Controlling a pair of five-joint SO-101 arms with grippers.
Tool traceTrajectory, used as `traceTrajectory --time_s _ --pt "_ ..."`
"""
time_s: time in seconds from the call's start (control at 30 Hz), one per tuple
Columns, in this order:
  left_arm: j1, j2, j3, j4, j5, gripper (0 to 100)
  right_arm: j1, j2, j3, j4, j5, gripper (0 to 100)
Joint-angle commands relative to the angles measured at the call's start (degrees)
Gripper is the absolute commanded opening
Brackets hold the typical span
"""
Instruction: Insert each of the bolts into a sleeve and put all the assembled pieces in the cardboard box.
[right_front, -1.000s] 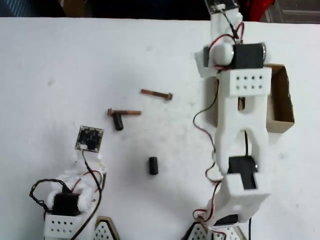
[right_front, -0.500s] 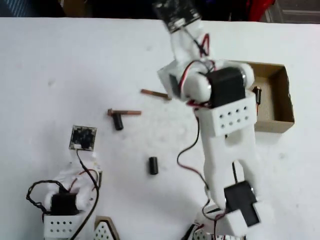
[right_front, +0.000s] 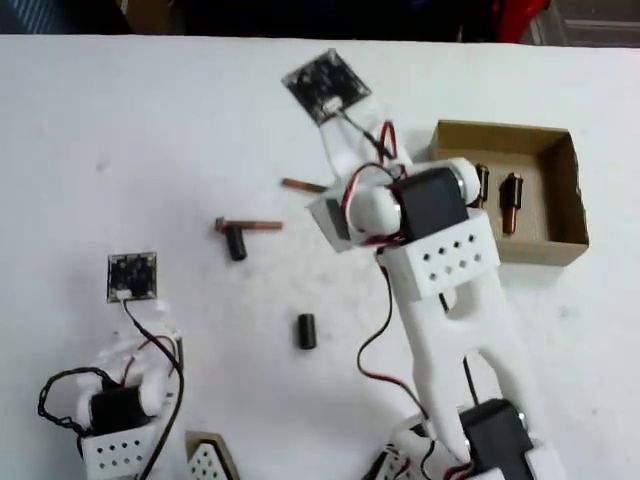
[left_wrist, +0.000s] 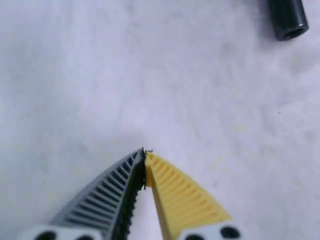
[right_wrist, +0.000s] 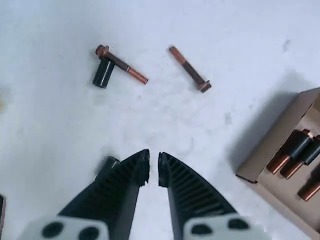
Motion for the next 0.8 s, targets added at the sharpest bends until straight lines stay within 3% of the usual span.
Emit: traceTrajectory --time_s 0.0,0.37,0.77 --pt "-0.6 -0.4 -0.1 -0.6 -0.5 2 -0.4 -5.3 4.2 0.8 -3.4 1.7" --pt "-0.7 -0.4 -0.1 -0.6 -0.5 2 -0.5 -24.0 19.4 -0.4 -4.0 1.7" --pt "-0.7 -0.4 -0.1 -0.5 -0.5 2 -0.6 -30.9 47.9 -18.2 -4.0 1.8"
